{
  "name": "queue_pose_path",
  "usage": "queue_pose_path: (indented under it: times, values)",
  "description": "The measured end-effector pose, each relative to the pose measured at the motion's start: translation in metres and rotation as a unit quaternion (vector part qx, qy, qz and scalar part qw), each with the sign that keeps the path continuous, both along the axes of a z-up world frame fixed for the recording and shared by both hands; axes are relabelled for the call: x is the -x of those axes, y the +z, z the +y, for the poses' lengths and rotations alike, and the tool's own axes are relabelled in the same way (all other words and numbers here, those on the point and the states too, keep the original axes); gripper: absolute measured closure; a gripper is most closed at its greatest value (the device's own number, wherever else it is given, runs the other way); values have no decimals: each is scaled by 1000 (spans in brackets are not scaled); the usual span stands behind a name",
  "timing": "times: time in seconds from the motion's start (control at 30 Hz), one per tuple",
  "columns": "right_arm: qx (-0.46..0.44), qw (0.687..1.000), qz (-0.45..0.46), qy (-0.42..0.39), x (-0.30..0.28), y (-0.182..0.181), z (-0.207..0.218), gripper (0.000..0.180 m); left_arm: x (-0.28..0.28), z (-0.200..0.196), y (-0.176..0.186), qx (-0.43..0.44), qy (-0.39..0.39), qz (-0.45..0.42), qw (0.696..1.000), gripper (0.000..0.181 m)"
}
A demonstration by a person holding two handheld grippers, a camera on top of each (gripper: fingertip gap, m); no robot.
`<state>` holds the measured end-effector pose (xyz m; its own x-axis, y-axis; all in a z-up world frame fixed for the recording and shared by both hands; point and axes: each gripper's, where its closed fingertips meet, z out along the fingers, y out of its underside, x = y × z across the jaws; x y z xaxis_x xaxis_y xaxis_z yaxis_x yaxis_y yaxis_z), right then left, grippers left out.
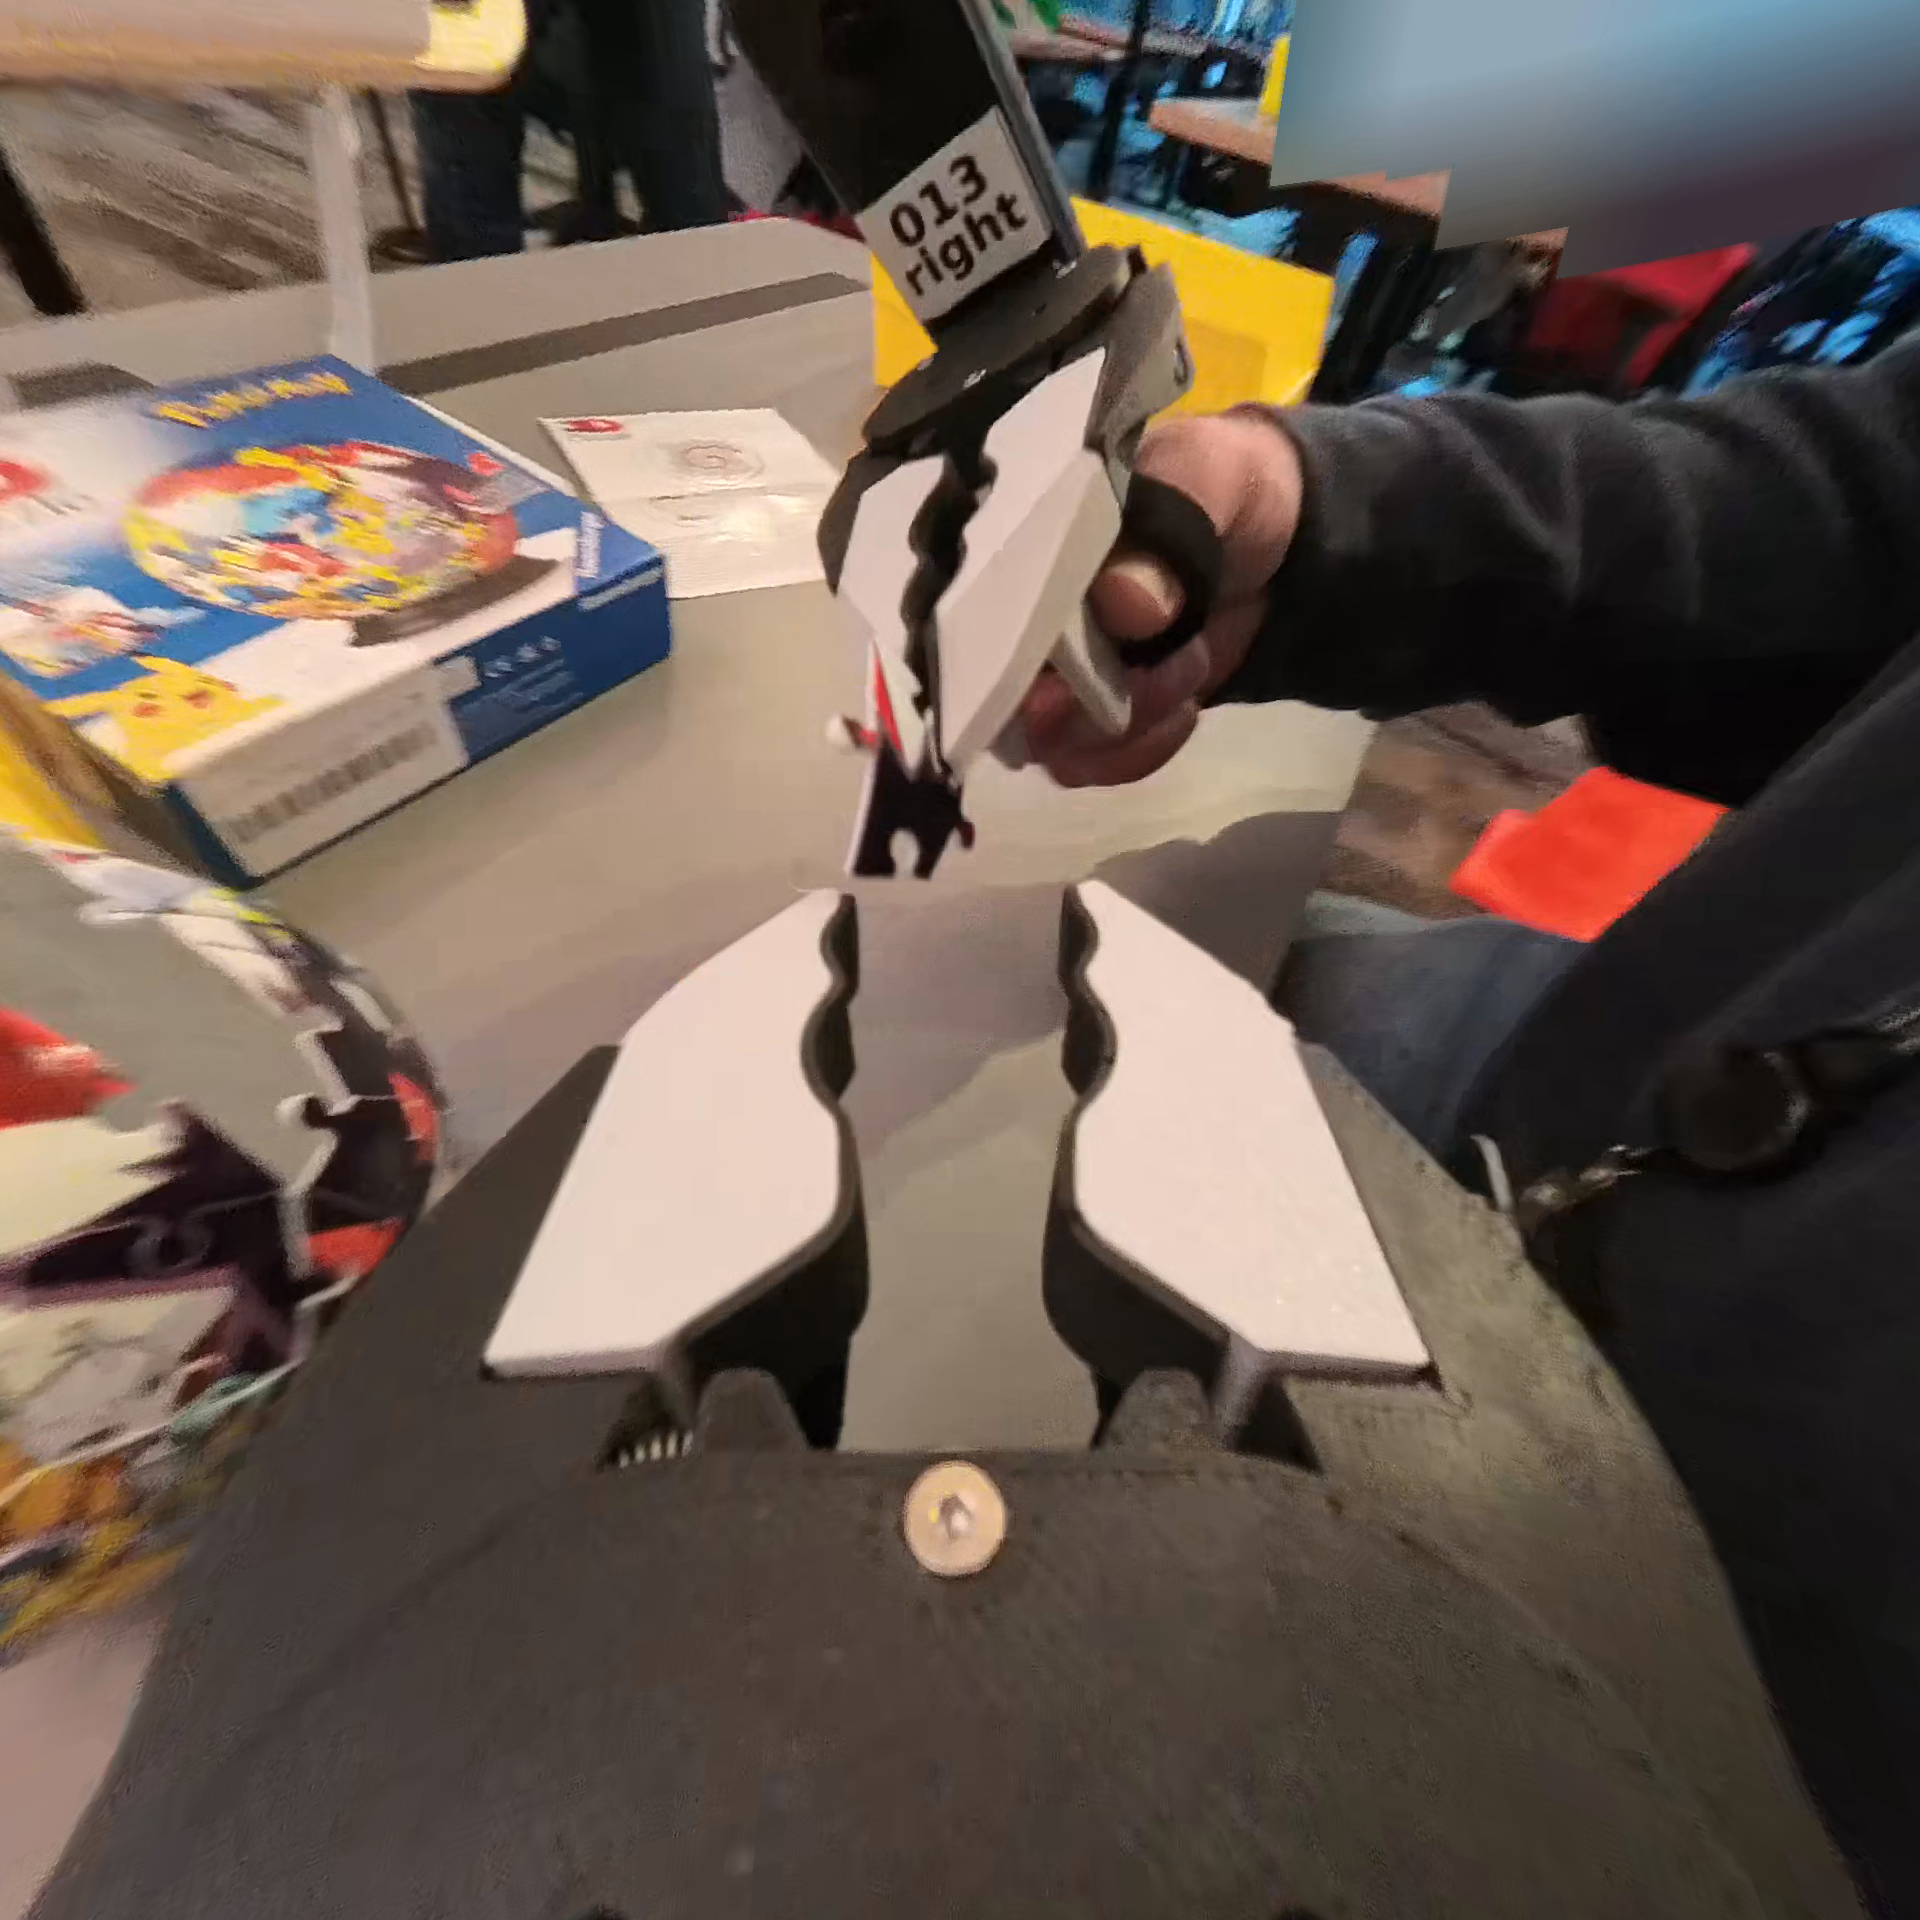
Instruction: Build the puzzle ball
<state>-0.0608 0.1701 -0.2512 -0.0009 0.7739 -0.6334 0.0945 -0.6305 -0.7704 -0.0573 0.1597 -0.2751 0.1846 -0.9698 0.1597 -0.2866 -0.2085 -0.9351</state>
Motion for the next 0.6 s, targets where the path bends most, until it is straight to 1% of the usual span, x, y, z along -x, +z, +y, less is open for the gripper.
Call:
queue_pose_path:
  times: [0.07,0.13,0.2,0.33,0.43,0.6]
  values:
    - [5,1000,1,-16,1,2,12,180,13,11,4,-49,32,20,998,140]
    - [2,1000,-6,-21,3,2,24,180,30,28,7,-114,80,53,989,134]
    - [2,1000,-21,-17,7,0,34,180,49,47,7,-166,130,88,974,124]
    - [-6,998,-63,17,21,-2,51,180,80,82,4,-224,207,138,942,108]
    - [-22,993,-106,54,30,-4,59,180,84,94,-2,-241,220,155,933,97]
    - [-49,975,-181,118,41,-11,66,180,86,104,-10,-256,224,175,924,89]
